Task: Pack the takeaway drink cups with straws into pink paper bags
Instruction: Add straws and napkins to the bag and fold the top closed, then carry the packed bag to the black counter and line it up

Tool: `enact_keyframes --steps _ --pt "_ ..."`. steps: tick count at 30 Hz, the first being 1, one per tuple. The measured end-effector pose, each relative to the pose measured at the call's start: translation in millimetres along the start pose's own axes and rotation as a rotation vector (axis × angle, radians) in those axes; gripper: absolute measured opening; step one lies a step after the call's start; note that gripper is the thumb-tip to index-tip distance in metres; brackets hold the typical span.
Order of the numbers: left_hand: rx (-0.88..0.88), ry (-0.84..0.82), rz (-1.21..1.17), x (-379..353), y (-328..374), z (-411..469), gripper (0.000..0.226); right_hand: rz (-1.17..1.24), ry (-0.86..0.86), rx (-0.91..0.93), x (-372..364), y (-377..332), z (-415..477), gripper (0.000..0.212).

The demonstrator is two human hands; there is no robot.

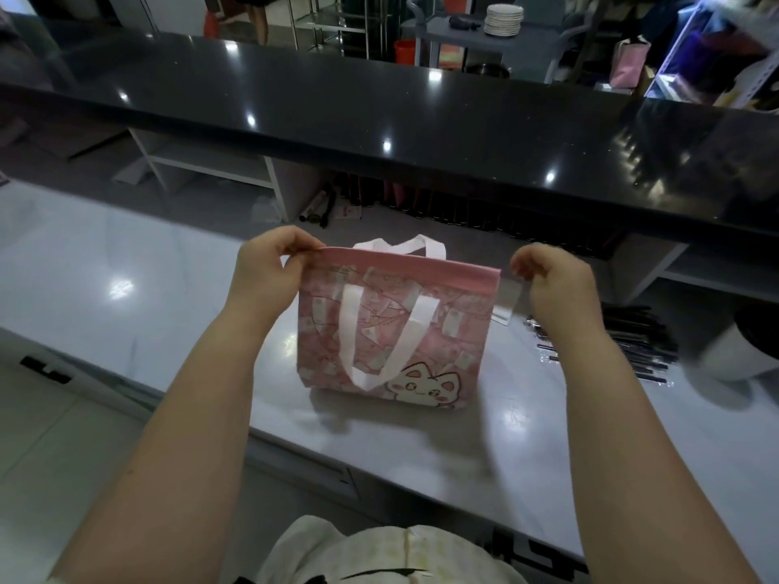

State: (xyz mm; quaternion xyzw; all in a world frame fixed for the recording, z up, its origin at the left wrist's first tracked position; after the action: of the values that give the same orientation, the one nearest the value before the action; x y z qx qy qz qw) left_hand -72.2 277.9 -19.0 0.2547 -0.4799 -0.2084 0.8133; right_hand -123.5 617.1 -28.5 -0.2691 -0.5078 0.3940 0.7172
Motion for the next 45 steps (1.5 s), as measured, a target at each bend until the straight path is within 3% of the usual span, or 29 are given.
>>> enact_keyframes --steps 6,9,15,19,24,29,37,45 --pt "0.165 0.057 -0.275 0.6 -19.8 -12.7 0.023 0.534 -0.136 -0.164 -16.2 2.4 -16.4 0.03" --pt "0.273 0.001 -0.55 -5.6 -40.9 -43.0 0.047 0.788 -0.149 -0.223 -36.9 20.9 -54.1 0.026" --pt "0.541 -0.245 -0.569 -58.3 -73.8 -135.2 0.076 0.793 -0.331 -0.445 -75.3 71.0 -114.8 0.072" --pt "0.628 -0.235 -0.62 -64.5 -77.2 -143.6 0.074 0.773 -0.326 -0.463 -85.4 74.1 -117.8 0.07" --pt "0.626 -0.068 -0.682 -46.2 -74.6 -143.3 0.055 0.822 -0.332 -0.438 -101.1 52.6 -103.0 0.066" --pt "0.713 0.153 -0.707 -5.5 -74.5 -157.5 0.049 0.91 -0.492 -0.451 -143.9 10.2 -87.0 0.06" --pt "0.805 0.579 -0.555 95.3 -91.3 -217.1 0.047 1.001 -0.829 -0.376 -238.3 -91.2 -95.0 0.052" --pt "0.856 0.843 -0.433 205.2 -140.8 -283.4 0.044 1.008 -1.087 -0.238 -339.9 -215.5 -140.3 0.049"
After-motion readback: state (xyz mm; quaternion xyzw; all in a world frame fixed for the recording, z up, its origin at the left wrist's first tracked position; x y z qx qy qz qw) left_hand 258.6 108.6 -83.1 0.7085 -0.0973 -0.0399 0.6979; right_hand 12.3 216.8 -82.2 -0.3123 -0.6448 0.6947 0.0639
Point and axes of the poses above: each hand's wrist, its own z-axis towards the middle knuckle, its own x-axis out of the back of the hand, y = z × x, the point moved 2 cm from there along z, towards the middle knuckle, and after that the axes turned 10 degrees about z, right-handed, at the moved point
